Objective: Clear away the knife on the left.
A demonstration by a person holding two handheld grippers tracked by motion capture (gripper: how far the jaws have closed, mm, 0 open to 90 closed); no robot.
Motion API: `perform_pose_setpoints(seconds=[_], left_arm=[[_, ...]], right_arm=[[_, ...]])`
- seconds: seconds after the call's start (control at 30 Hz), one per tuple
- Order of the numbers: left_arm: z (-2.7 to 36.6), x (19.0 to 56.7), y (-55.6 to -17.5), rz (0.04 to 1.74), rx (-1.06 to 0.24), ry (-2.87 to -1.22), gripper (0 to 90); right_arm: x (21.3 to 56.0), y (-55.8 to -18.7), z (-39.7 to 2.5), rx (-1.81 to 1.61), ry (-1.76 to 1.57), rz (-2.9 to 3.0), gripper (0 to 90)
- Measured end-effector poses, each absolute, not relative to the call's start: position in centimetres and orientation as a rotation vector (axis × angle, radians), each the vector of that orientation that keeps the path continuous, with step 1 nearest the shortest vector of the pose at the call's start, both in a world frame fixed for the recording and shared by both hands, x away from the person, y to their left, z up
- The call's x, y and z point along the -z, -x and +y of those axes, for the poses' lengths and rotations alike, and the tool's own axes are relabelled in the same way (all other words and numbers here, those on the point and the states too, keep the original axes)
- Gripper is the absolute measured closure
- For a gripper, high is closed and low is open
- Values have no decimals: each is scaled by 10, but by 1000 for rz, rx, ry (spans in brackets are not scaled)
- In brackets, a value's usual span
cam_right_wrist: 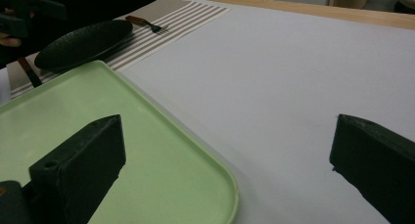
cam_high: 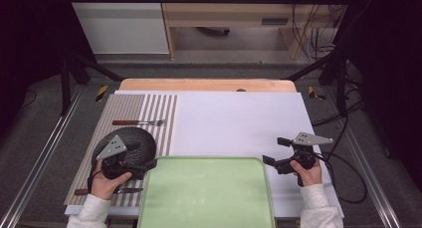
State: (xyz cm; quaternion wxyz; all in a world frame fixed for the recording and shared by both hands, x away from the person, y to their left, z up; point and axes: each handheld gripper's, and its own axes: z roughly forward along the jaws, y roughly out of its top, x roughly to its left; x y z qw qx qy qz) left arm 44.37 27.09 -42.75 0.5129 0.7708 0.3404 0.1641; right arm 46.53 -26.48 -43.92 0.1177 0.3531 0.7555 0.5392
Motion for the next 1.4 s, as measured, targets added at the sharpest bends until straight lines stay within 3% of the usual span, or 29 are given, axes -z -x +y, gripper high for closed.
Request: perform_pose_setpoints(seconds=[1.4], left_arm=[[297,407,-441,798,-409,-1970,42]], right_arm=[[439,-465,-262,-1538,-1033,2230,5]])
